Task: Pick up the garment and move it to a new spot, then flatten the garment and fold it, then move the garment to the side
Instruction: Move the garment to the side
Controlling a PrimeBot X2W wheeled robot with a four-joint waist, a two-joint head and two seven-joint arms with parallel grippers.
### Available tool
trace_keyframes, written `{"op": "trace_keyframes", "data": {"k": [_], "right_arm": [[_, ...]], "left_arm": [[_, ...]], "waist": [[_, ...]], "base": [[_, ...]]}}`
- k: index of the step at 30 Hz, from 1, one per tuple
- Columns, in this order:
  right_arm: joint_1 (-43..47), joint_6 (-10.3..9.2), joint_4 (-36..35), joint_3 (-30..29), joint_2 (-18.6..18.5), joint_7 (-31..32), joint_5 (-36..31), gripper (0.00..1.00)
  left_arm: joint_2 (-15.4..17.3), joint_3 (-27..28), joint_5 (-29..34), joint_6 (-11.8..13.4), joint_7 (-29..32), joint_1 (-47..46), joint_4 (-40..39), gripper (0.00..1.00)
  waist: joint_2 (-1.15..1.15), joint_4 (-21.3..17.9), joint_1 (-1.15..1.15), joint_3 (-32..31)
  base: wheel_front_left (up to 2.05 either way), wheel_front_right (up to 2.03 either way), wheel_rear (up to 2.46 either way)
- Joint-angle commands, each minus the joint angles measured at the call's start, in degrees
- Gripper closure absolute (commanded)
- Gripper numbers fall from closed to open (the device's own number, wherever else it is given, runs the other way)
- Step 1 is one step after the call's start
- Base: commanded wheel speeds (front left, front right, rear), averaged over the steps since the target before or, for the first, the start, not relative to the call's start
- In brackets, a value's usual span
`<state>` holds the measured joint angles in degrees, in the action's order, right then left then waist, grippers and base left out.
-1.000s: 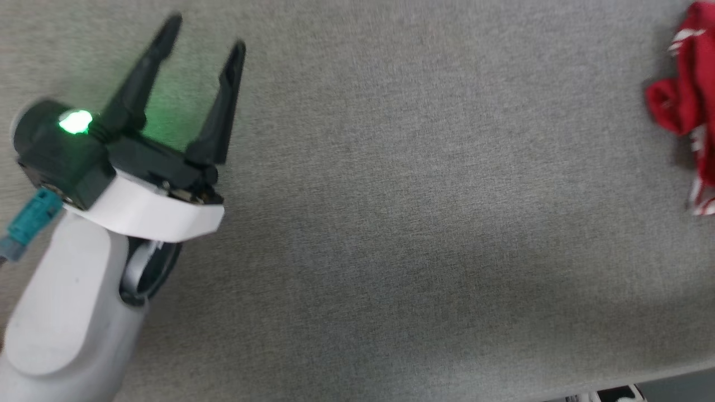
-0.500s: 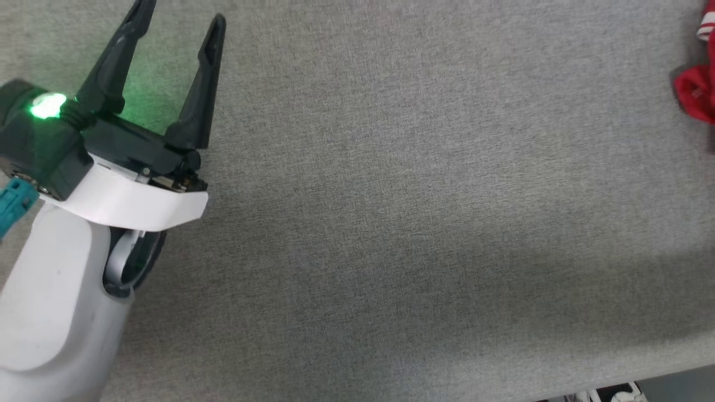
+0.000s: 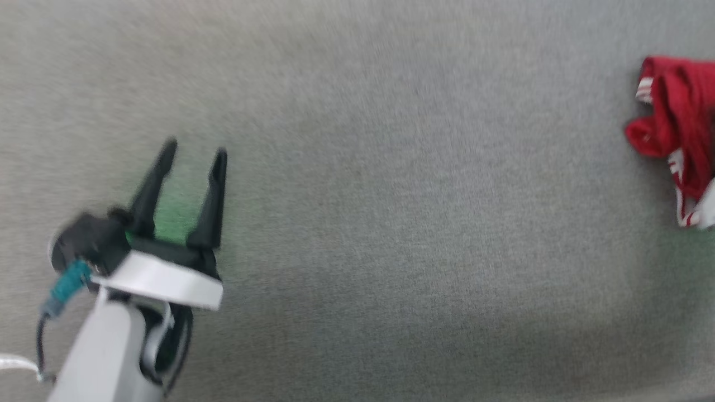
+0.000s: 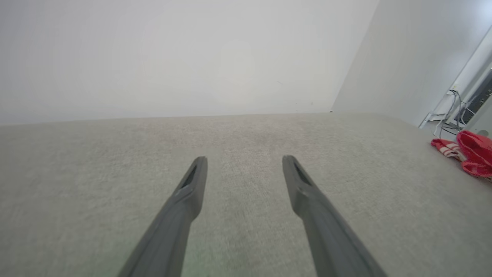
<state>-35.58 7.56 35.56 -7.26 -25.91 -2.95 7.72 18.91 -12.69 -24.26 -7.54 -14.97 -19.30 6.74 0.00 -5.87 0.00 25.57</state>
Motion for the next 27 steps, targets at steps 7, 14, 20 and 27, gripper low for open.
{"op": "trace_keyframes", "data": {"k": [7, 14, 20, 27], "right_arm": [[7.53, -0.15, -1.57, 12.2, 6.52, -6.18, 4.03, 0.0], [12.01, -0.15, -1.63, 17.79, 10.46, -9.93, 8.28, 0.0], [16.71, -0.15, -5.79, 18.05, 12.12, -11.62, 10.74, 0.0], [23.57, -0.15, -13.57, 14.56, 11.57, -12.15, 11.27, 0.0]], "left_arm": [[-3.18, 4.48, 0.57, 0.14, -0.31, 11.0, 3.76, 0.0], [-4.22, 8.46, 0.53, 0.14, -0.31, 17.29, 5.85, 0.0], [-5.25, 10.99, 0.81, 0.14, -0.31, 20.88, 5.97, 0.0], [-5.91, 12.85, 0.7, 0.14, -0.31, 23.54, 3.42, 0.0]], "waist": [[0.0, 5.17, 0.0, -13.46], [0.0, 6.73, 0.0, -18.8], [0.0, 7.05, 0.0, -21.8], [0.0, 6.77, 0.0, -23.17]], "base": [[0.0, 0.0, 0.0], [0.0, 0.0, 0.0], [0.0, 0.0, 0.0], [0.0, 0.0, 0.0]]}}
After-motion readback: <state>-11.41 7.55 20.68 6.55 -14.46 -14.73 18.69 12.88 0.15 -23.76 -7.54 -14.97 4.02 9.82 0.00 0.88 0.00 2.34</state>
